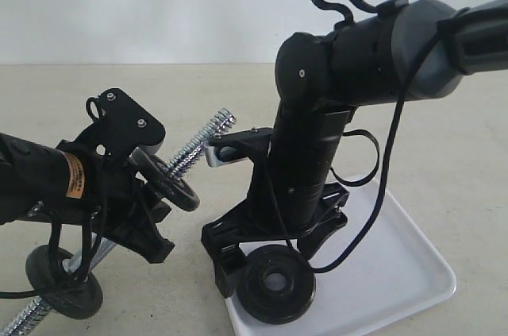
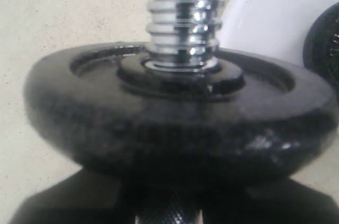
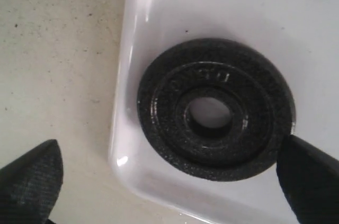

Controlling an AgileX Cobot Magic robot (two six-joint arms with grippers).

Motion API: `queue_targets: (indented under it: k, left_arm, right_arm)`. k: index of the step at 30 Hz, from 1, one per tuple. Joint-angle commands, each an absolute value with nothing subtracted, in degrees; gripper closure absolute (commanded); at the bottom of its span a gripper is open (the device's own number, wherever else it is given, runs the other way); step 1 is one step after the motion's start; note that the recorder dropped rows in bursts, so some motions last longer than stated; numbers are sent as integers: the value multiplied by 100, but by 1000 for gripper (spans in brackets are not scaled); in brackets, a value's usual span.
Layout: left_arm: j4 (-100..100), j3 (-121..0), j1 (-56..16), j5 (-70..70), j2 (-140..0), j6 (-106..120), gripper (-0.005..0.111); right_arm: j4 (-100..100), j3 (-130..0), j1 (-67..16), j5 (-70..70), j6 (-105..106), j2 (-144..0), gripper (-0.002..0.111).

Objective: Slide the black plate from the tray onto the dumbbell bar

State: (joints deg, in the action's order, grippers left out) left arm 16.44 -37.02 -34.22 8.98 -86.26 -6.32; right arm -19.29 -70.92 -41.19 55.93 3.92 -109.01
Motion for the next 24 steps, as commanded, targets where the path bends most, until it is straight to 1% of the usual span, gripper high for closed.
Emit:
queue_targets:
  k: [1, 9, 15, 24]
  left_arm:
    - [1400, -3875, -3453, 46, -8341, -917, 102]
    - [1400, -3875, -3453, 57, -8341, -917, 102]
    - [1400, -3875, -3453, 151, -8341, -917, 102]
    - [1400, -3875, -3453, 137, -8341, -917, 102]
  right_arm:
    - [-2173, -7123, -4168, 5703, 720, -10854, 3]
    - [-2094, -7123, -4571, 5681, 853, -10854, 3]
    - [-1808, -7123, -4628, 5566, 785, -10854, 3]
    - [-1636, -7123, -4628, 5750, 655, -10854, 3]
